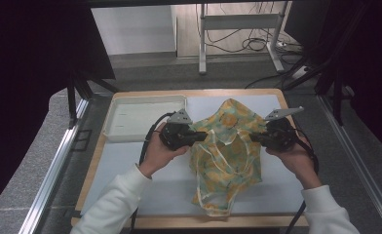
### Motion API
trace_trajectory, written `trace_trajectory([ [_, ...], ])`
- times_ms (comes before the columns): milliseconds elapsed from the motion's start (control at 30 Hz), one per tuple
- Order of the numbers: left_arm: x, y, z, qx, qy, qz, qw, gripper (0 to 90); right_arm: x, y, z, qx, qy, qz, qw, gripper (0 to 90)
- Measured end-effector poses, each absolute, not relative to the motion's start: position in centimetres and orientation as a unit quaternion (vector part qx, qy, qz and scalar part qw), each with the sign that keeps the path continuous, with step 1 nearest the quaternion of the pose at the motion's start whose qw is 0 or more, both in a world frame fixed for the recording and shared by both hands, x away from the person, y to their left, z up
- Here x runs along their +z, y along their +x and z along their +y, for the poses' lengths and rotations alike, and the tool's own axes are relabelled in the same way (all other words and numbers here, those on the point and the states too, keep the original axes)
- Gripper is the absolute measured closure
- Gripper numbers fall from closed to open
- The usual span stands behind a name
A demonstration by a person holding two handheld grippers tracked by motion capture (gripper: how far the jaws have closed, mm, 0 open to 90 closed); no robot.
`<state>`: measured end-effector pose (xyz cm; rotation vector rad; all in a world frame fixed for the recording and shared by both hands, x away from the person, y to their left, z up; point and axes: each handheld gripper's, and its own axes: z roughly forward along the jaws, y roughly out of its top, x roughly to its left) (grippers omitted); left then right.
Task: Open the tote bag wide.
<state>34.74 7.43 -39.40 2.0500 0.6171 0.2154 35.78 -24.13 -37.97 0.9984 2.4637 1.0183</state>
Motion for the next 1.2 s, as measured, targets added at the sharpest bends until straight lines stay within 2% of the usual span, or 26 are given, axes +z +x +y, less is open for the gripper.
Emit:
trace_trajectory([
  [200,-38.9,35.1,7.7,0.093,0.835,0.257,0.477,90.0,-37.6,36.4,-24.0,0.347,0.35,0.857,0.148,88.2],
  [767,-35.0,36.5,9.5,0.137,0.813,0.273,0.496,90.0,-34.1,38.4,-24.3,0.351,0.364,0.841,0.19,88.2],
  [1200,-33.5,38.4,10.9,0.167,0.793,0.306,0.5,90.0,-32.9,42.3,-23.8,0.346,0.391,0.827,0.208,88.2],
])
